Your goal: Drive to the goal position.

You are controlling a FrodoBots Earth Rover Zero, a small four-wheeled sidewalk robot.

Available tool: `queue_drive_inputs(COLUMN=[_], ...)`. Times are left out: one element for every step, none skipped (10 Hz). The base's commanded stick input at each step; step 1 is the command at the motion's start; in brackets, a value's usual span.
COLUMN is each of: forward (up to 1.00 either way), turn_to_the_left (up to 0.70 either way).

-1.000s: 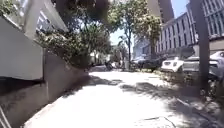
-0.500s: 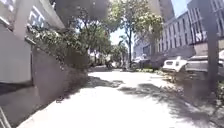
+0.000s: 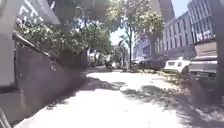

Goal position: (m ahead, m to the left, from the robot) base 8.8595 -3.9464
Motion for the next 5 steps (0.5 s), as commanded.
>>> queue_drive_inputs(forward=[0.45, 0.45, 0.45, 0.45, 0.45], turn_to_the_left=[0.00, 0.00, 0.00, 0.00, 0.00])
